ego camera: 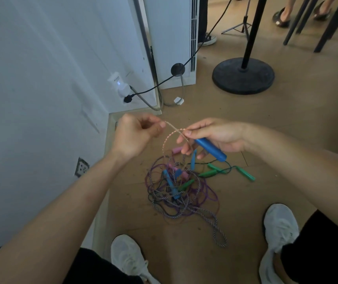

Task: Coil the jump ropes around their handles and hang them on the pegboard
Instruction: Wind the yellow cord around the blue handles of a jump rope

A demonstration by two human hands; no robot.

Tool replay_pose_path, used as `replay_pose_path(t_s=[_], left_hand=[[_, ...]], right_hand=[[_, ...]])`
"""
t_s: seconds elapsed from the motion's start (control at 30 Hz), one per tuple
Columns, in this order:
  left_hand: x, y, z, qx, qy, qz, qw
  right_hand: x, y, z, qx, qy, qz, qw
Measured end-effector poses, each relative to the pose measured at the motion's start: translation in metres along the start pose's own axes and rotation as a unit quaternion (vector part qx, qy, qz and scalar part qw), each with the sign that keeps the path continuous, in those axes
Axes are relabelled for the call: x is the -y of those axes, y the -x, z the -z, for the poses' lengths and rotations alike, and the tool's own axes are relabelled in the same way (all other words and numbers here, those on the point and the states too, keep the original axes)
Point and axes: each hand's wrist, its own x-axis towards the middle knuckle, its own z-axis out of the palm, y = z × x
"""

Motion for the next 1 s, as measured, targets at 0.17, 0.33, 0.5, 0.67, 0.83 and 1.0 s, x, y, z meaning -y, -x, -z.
replay_pose_path(t_s=[0.17,0.33,0.5,0.67,0.83,1.0], left_hand=[[0.001,-0.014,0.029,-0.144,0.104,0.121,0.977],[0.019,-0.019,0.052,-0.219,0.087,0.202,0.951],[0.029,-0.015,0.043,-0.166,0.003,0.224,0.961],[0.006,-0.001,0.011,0.053,0.115,0.181,0.975],[-0.010,0.018,-0.018,0.263,0.158,0.106,0.946],[-0.006,0.016,-0.013,0.258,0.141,0.095,0.951]], right_hand=[[-0.004,-0.004,-0.001,0.002,0.042,0.012,0.999],[-0.006,-0.006,-0.003,0.019,0.017,0.003,1.000],[-0.005,-0.006,-0.005,0.013,-0.010,0.009,1.000],[-0.003,-0.005,-0.008,0.038,-0.025,-0.008,0.999],[0.001,0.000,-0.011,0.074,-0.046,-0.005,0.996],[0.001,0.006,-0.009,0.097,-0.031,-0.039,0.994]])
